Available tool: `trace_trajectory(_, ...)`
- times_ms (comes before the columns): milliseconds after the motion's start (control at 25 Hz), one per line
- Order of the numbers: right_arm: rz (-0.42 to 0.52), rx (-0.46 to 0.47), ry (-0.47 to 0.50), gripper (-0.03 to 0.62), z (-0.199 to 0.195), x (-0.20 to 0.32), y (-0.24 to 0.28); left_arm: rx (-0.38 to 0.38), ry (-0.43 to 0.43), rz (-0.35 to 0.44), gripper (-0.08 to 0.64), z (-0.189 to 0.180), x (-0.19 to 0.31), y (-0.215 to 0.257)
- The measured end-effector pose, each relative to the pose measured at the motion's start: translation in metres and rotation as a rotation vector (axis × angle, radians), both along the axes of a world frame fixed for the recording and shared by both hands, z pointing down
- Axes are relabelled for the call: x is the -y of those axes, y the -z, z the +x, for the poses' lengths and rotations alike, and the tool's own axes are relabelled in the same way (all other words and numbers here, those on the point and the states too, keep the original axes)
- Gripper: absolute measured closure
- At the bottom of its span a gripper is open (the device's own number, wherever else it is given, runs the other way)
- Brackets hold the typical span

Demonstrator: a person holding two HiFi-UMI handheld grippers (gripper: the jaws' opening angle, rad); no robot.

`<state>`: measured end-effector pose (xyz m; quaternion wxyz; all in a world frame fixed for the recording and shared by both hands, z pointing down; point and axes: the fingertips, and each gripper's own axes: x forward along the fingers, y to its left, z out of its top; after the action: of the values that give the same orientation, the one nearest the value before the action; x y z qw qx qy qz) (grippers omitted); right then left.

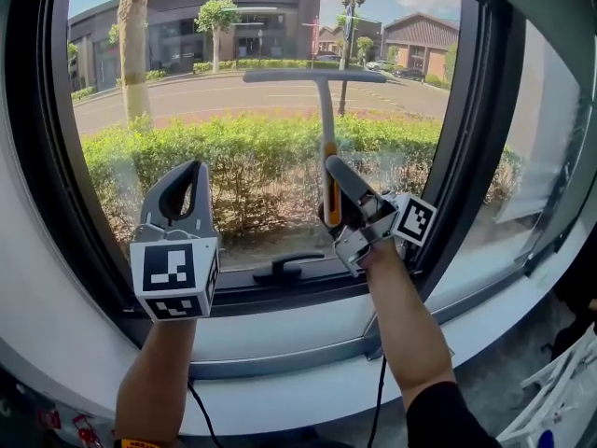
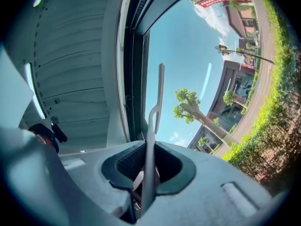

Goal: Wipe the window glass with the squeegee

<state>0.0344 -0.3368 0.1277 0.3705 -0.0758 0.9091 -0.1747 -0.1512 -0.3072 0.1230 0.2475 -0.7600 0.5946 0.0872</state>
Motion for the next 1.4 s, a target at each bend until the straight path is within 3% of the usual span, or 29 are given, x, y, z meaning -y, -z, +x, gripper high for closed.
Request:
trace_trajectory(200,0.014,-0.004,-0.008,0.545,0.006,-0.006,0.004,0.0,0.009,0.006,0.543,0.003,-0.006,0.002)
trace_trajectory(480,0.104,-0.025,0.018,0.545,0.021,-0.01,0.032,-0.025,0.051,0.046,0.543,0.021,-0.005,0.026)
trace_trajectory(880,0.242,0.006,0.018,0.545,0.068,0.01,0.149,-0.001,0.128,0.14,0.518,0.071,0.005,0.093)
trace_trajectory(1040,0.285,0.019,0.031,0.545,0.073,0.012,0.186,0.006,0.132,0.173,0.545,0.089,0.006,0.117)
trace_trajectory(1400,0.267,0.054,0.057,0.545,0.078,0.028,0.207,0.027,0.171,0.225,0.545,0.1,-0.012,0.137)
